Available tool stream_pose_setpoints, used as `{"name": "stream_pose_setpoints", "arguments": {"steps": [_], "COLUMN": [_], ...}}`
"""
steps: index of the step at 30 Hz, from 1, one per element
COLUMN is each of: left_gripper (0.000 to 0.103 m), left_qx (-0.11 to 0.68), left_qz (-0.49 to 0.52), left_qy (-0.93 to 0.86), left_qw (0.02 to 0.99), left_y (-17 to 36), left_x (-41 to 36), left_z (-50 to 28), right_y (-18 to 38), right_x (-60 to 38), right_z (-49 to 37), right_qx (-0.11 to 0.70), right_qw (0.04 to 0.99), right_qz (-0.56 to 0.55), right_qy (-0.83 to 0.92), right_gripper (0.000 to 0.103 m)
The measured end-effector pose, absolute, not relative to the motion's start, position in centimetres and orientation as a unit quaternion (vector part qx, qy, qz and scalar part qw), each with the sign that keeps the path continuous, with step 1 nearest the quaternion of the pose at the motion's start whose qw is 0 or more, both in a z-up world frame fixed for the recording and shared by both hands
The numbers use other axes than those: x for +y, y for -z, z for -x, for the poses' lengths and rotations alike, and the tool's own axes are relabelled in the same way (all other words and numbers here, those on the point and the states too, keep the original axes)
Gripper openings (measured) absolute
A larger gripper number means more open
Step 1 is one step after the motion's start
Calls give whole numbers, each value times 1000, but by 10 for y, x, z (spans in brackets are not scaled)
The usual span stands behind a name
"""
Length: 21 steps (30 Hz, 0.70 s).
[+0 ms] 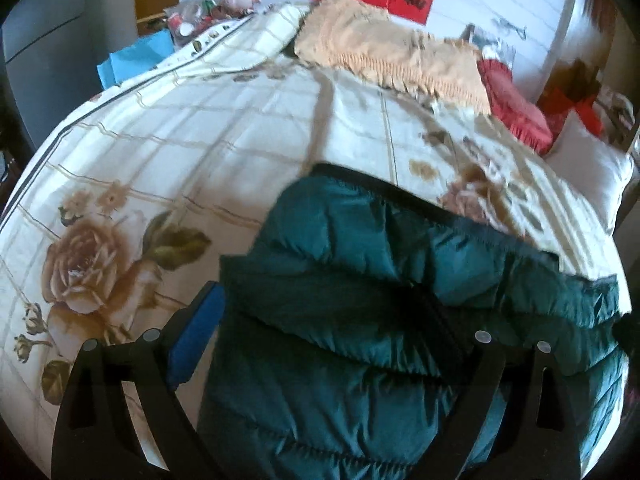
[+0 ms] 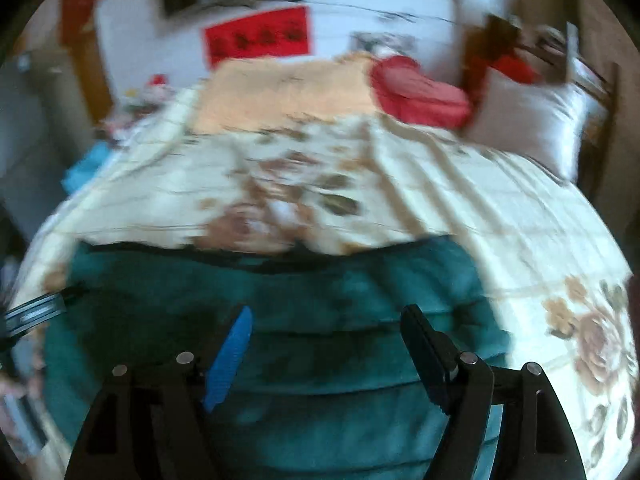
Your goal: Fold large clothes
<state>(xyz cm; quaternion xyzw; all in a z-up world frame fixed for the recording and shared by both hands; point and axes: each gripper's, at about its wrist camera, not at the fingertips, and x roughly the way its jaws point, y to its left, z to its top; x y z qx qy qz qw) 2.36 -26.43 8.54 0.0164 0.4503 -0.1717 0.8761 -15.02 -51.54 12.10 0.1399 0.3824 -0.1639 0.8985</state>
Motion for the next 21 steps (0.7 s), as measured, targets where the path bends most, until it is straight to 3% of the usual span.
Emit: {"name": "stream_pose_setpoints", "arguments": {"steps": [9,13,17,21], "left_gripper": [98,100,100,100], "left_qx": [499,502,494,493], "left_qz": [-5,-2,-12,-8], "left_qy": [159,154,156,157], "left_qw": [852,851,855,856], "left_y": [-54,-50,-50,-49], "left_x": [-268,-268,-269,-267], "left_z": [-48,-48,-45,-46], "right_y": [-82,-62,-78,-113], "right_x": [-449,-459,-465,-488], "right_z": [94,88,100,153], "right_qx": [424,432,430,376], "right_qw": [893,885,887,907], "right_qz": [-76,-102,-117,-111], "right_qy": [132,138,122,154], "right_gripper": [74,76,75,75]}}
